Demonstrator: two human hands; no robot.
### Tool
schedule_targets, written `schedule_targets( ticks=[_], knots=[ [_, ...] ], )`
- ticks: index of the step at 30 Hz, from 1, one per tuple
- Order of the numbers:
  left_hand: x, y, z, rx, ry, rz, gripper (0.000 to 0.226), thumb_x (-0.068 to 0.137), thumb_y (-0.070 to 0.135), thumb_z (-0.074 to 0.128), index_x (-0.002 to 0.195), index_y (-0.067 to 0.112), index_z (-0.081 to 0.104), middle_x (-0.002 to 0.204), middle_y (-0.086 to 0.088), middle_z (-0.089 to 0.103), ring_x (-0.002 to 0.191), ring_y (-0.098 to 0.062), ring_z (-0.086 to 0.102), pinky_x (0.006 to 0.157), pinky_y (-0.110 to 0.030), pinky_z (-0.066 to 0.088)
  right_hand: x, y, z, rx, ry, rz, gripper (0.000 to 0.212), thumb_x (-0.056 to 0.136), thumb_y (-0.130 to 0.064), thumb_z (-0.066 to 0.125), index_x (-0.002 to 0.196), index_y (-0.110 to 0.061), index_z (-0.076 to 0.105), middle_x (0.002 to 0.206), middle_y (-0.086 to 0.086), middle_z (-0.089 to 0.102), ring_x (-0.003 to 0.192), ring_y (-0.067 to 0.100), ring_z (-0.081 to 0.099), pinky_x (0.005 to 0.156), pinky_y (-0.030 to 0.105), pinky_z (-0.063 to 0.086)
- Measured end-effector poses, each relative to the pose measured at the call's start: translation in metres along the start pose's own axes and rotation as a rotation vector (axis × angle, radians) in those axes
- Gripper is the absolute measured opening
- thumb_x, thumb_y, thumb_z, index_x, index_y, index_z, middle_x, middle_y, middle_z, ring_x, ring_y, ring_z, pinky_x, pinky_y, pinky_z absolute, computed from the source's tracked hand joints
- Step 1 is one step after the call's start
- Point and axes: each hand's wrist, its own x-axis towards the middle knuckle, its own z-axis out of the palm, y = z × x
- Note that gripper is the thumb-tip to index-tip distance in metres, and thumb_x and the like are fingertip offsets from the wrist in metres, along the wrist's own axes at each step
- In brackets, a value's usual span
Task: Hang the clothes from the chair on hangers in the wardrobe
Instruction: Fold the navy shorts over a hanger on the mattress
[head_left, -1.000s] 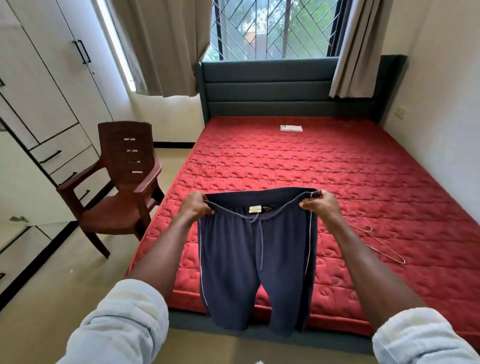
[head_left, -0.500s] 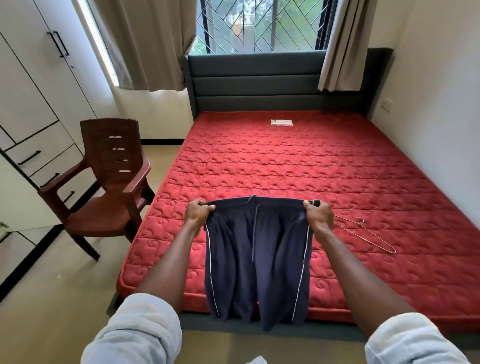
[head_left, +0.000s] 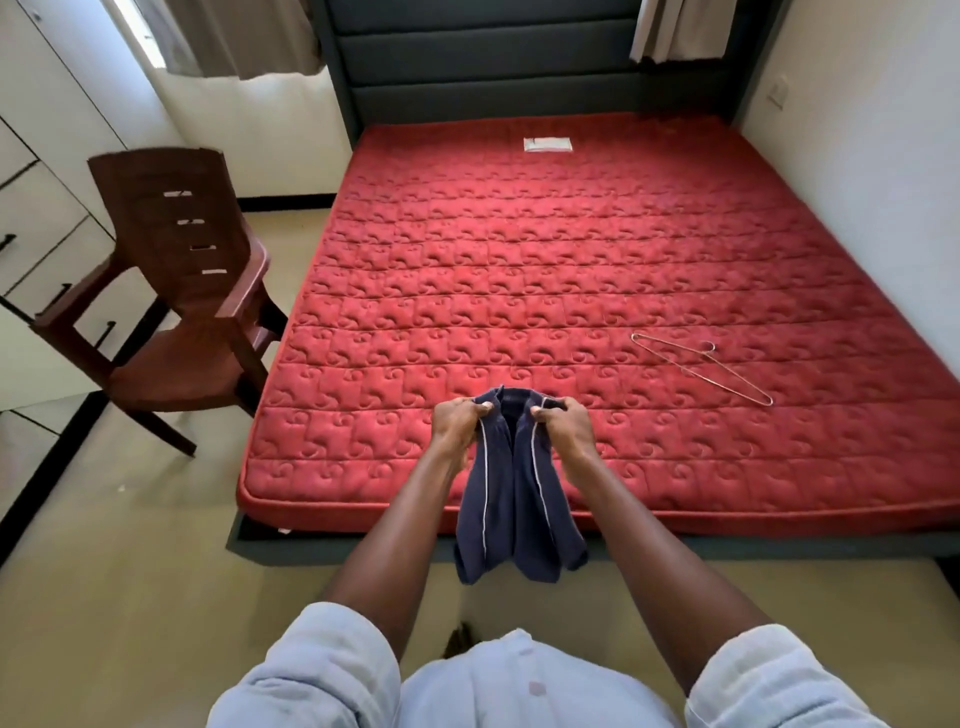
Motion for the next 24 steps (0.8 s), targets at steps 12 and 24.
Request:
schedule_targets(
  ticks=[12,24],
  knots=[
    [-0.021,-0.021,0.008,0.156,0.019,0.204,0.024,0.073,-0.005,0.073,0.070,0.018,0.068,0.067,0.003,0.069,0.064,-0.013,0.061,0.067,-0.029,0.052,-0.028,0.019,0.015,0.184,0.016,-0.005,0.017,0.076,0.004,0.076,0.092,-0.001,0.073,0.086,0.010,0.072,0.075,0.014,0.064,0.080,0.029,0.055],
    [-0.028,-0.026,0.001,0.394,-0.121,0.349,0.033,0.064,0.018,0.064,0.098,0.017,0.064,0.092,-0.001,0.072,0.083,-0.015,0.064,0.078,-0.029,0.053,-0.038,0.013,0.022,0.142,0.024,0.077,0.022,0.078,0.005,0.060,0.083,-0.017,0.057,0.085,0.009,0.068,0.073,0.019,0.061,0.067,0.035,0.054]
  ],
)
